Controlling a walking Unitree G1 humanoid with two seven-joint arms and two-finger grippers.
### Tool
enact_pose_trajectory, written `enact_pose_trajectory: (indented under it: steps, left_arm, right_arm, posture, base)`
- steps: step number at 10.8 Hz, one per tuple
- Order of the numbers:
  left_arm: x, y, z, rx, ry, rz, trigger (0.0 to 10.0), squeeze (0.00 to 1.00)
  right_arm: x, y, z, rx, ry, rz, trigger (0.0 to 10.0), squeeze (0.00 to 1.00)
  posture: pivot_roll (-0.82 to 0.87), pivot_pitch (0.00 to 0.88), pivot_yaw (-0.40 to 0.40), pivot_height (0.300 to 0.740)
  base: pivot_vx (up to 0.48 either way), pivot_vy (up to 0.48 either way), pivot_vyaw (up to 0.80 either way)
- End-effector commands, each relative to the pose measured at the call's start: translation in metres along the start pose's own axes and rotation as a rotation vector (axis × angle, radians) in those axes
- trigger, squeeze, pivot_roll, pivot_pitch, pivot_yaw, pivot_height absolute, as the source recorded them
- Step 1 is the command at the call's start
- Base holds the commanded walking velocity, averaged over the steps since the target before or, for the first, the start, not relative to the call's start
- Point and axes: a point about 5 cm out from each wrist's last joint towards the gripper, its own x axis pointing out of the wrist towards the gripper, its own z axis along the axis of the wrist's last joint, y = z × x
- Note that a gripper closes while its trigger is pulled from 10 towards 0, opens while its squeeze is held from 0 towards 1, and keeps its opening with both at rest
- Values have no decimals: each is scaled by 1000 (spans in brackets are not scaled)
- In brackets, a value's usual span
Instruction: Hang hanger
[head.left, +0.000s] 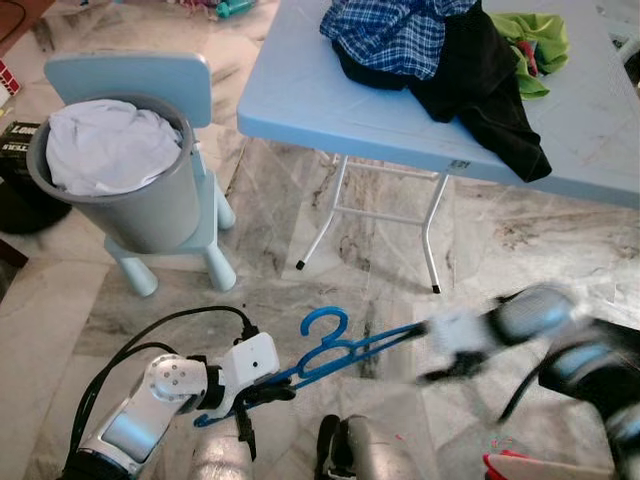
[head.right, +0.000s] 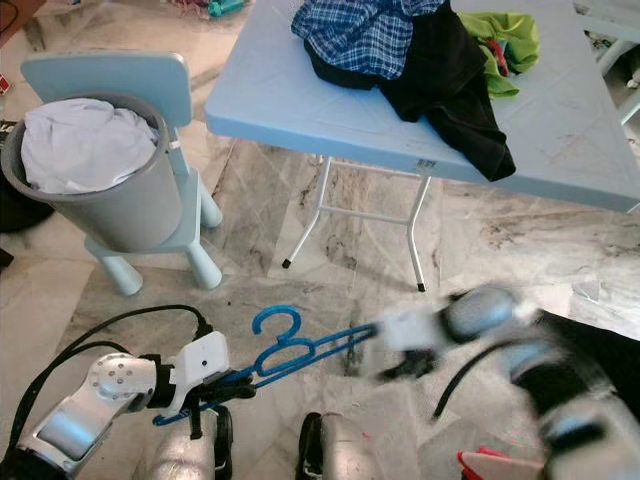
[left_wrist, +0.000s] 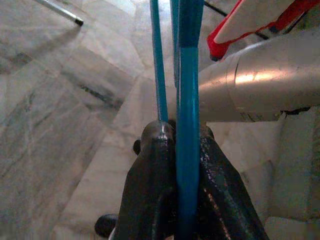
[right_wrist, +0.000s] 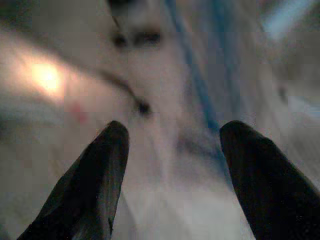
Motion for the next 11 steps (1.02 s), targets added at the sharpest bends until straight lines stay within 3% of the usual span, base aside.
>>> enact_pose_trajectory:
  steps: [1, 3, 6, 8, 9, 10, 11]
  left_arm:
    - [1, -4, -4, 9, 20, -13, 10000, 0]
    - [3, -6, -3, 13, 17, -22, 10000, 0]
    - [5, -6, -1, 23, 10, -23, 10000, 0]
    - [7, -7, 0, 28, 6, -27, 10000, 0]
    - [9, -7, 2, 31, 2, -30, 10000, 0]
    - [9, -7, 3, 32, 0, -32, 10000, 0]
    - [10, -7, 3, 33, 1, -39, 10000, 0]
  right_arm:
    - [-9, -6, -7, 0, 55, -54, 10000, 0]
    - [-14, -16, 6, 18, -40, -86, 10000, 0]
    - [-1, 1, 9, 17, -88, 48, 10000, 0]
    - [20, 10, 17, 3, -127, 70, 10000, 0]
    - [35, 6, 24, -42, -145, -15, 6706, 0]
    - [39, 9, 26, -29, -159, 5, 4510, 0]
    - [42, 10, 25, -20, -162, -6, 667, 0]
  posture:
    - [89, 147, -92, 740]
    - [87, 148, -89, 740]
    - [88, 152, -89, 740]
    - [87, 153, -89, 740]
    - [86, 154, -89, 740]
    - [85, 154, -89, 740]
    - [85, 154, -90, 740]
  base:
    - [0, 0, 0]
    - [0, 0, 0]
    - [0, 0, 0]
    - [0, 0, 0]
    - [0, 0, 0]
    - [0, 0, 0]
    - [0, 0, 0]
